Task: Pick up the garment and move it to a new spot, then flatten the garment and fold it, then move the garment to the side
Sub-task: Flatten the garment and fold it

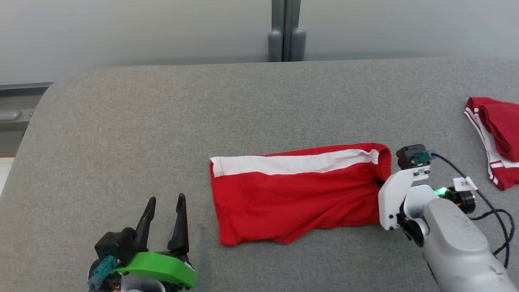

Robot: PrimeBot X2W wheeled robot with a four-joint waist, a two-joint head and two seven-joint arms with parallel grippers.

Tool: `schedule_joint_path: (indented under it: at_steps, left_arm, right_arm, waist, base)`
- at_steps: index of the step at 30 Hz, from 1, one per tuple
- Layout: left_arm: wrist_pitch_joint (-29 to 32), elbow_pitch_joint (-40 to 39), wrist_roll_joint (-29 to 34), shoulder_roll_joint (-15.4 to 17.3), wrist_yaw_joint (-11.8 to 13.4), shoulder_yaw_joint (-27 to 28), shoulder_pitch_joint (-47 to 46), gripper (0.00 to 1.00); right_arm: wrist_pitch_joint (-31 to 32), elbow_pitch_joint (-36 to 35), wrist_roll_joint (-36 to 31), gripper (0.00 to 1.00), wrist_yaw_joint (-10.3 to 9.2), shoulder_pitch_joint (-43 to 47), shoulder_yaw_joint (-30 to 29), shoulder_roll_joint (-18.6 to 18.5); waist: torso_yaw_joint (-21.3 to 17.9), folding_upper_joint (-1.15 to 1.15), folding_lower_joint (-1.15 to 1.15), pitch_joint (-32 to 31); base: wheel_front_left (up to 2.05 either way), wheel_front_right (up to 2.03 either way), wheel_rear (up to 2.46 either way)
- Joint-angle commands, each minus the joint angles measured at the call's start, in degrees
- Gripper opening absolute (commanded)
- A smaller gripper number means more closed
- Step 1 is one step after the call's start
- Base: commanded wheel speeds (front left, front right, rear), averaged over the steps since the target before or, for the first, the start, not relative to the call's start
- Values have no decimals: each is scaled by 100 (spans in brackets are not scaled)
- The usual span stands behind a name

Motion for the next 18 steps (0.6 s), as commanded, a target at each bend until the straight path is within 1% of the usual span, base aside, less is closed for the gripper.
schedule_joint_path:
  at_steps: [1, 5, 8, 12, 18]
  left_arm:
    - [-14, -26, 84, -16, -36, -19, -5, 100]
    - [-14, -11, 97, -50, -63, -57, -2, 100]
    - [-14, 7, 116, -68, -67, -73, -23, 100]
    - [-14, 22, 132, -85, -87, -89, -72, 100]
    - [-14, 52, 169, -99, -96, -124, -125, 100]
  right_arm:
    - [64, -22, 11, 0, -12, -21, -132, -258]
    - [170, -161, -3, 0, -12, 92, -339, -622]
    - [231, -296, 86, 0, -11, 146, -450, -683]
    - [345, -600, 373, 0, -11, 236, -481, -488]
    - [529, -1367, 859, 0, -10, 347, -94, -75]
  waist:
    - [-100, 0, 0, -13]
    - [-207, 0, 0, 5]
    - [-273, 0, 0, 22]
    - [-316, 0, 0, 33]
    - [-284, 0, 0, 45]
  base:
    - [0, 0, 0]
    - [0, 0, 0]
    - [0, 0, 0]
    - [0, 0, 0]
    - [0, 0, 0]
